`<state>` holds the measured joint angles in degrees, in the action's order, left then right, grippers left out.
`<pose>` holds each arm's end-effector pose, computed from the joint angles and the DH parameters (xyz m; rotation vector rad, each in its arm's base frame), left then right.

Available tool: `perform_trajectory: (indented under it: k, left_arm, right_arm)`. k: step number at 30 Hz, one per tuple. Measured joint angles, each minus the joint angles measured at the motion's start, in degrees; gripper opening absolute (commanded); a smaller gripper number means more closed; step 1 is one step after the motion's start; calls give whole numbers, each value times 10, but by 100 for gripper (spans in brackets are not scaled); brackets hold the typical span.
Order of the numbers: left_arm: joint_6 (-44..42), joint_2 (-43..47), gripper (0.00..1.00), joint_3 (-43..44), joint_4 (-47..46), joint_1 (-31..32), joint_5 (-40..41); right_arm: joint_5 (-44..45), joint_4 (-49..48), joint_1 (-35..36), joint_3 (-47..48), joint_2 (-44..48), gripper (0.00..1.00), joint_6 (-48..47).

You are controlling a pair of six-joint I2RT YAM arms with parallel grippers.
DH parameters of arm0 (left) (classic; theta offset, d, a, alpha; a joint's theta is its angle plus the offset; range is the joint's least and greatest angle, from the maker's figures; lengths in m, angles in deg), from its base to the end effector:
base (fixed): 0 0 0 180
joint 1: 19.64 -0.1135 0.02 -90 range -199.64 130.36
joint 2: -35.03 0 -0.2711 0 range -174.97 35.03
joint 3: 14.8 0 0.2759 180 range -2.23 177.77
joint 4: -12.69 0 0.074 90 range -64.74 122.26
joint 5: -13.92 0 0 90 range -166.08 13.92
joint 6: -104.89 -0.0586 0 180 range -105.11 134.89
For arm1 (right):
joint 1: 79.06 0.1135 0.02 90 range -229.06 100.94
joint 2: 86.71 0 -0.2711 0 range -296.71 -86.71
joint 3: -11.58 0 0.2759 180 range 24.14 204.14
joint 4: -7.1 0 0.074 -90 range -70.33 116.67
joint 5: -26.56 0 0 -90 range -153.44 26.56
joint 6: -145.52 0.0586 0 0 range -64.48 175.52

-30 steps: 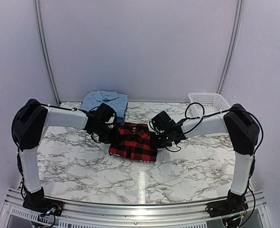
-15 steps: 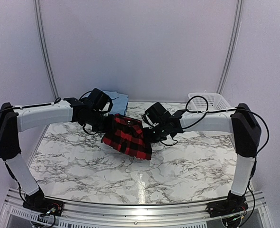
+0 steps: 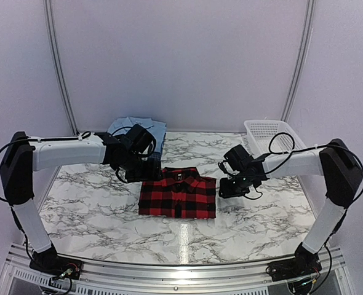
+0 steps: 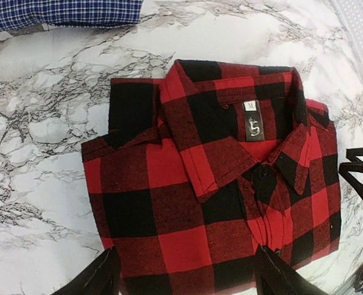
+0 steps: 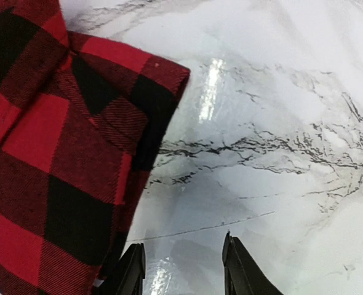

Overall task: Fold and stack the long sleeve shirts
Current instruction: Smooth out the square-folded shirt at the center of the board.

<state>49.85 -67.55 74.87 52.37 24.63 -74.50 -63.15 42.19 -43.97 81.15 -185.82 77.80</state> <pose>0.3080 -0.2980 0.2111 0.1967 2.5640 -0.5278 0.2946 0.2066 0.1253 -0.3037 2.7193 0.2895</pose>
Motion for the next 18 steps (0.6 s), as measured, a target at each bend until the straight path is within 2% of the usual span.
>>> perform_trajectory:
  k: [6, 9, 12, 16, 18]
  left_arm:
    - [10, 0, 67, -42, -20, -33, -11]
    - [13, 0, 61, -78, -47, -56, -36]
    - [20, -1, 56, -111, -68, -76, -59]
    - [26, -3, 50, -132, -99, -82, -80]
    - [29, -3, 46, -143, -115, -82, -87]
  right_arm:
    - [14, -2, 15, 0, 49, 39, 9]
    - [20, -2, 41, 8, 57, 33, 19]
    - [19, -2, 78, 30, 44, 23, 30]
    - [17, -10, 123, 65, 12, 11, 46]
    - [17, -14, 142, 67, 3, 9, 55]
